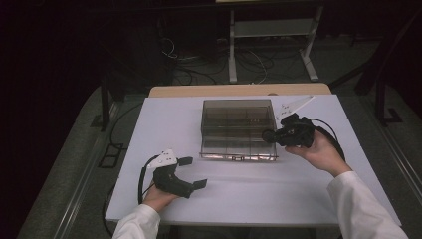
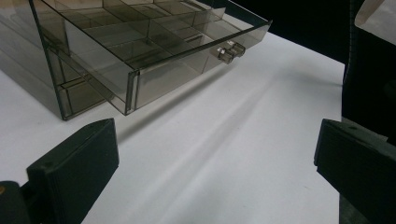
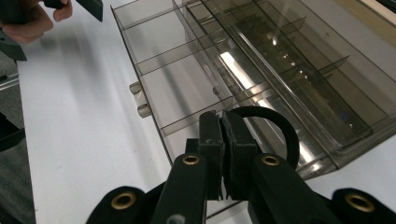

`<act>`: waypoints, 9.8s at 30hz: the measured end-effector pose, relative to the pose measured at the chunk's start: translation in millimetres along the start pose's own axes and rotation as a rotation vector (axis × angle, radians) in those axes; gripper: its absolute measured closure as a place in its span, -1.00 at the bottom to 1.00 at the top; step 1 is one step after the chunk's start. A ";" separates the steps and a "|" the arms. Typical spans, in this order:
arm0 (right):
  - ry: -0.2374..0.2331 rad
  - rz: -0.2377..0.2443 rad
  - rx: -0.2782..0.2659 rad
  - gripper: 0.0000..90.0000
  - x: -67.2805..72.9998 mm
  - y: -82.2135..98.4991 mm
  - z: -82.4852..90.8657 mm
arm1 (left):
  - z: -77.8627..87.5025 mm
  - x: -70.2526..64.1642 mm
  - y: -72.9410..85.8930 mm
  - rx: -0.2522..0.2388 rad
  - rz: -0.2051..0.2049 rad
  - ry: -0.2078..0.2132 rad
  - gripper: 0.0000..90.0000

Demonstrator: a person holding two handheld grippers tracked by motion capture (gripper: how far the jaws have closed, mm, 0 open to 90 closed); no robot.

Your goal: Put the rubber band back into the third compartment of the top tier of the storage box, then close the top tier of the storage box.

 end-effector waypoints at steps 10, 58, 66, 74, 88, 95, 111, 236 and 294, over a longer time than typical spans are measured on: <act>-0.020 0.001 0.021 0.91 3.3 0.5 -11.0 | -0.2 -0.3 0.1 0.001 0.003 0.001 -1.00; -0.037 -0.003 0.076 0.66 3.6 7.3 -39.7 | -1.0 0.1 0.5 0.009 0.000 0.004 -1.00; -0.043 -0.008 0.040 0.49 5.6 2.8 -31.2 | -1.1 0.1 0.5 0.010 0.000 0.003 -1.00; -0.051 0.006 0.023 0.31 11.1 -1.4 -26.5 | -1.1 0.1 0.5 0.009 0.002 0.003 -1.00; -0.104 0.044 -0.012 0.12 29.6 -7.3 -23.6 | -1.6 0.6 0.6 0.011 0.001 0.003 -1.00; -0.144 0.075 -0.018 0.24 42.5 -12.8 -27.5 | -1.6 1.1 0.7 0.011 0.001 0.004 -1.00; -0.207 0.082 -0.014 0.70 58.6 -17.3 -37.0 | -1.5 0.7 0.5 0.010 0.001 0.005 -1.00; -0.088 -0.009 0.052 0.98 39.8 -1.3 -86.4 | -2.0 -0.1 0.8 0.019 -0.005 0.007 -1.00; -0.066 -0.075 0.016 0.98 16.3 -2.4 -94.0 | -2.3 0.3 0.9 0.022 -0.010 0.009 -1.00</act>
Point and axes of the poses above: each handheld gripper's, and its own axes: z roughly backward along the jaws, y roughly out of its underside, x roughly to its left, the point moved 1 cm from there along -z, roughly forward along the jaws
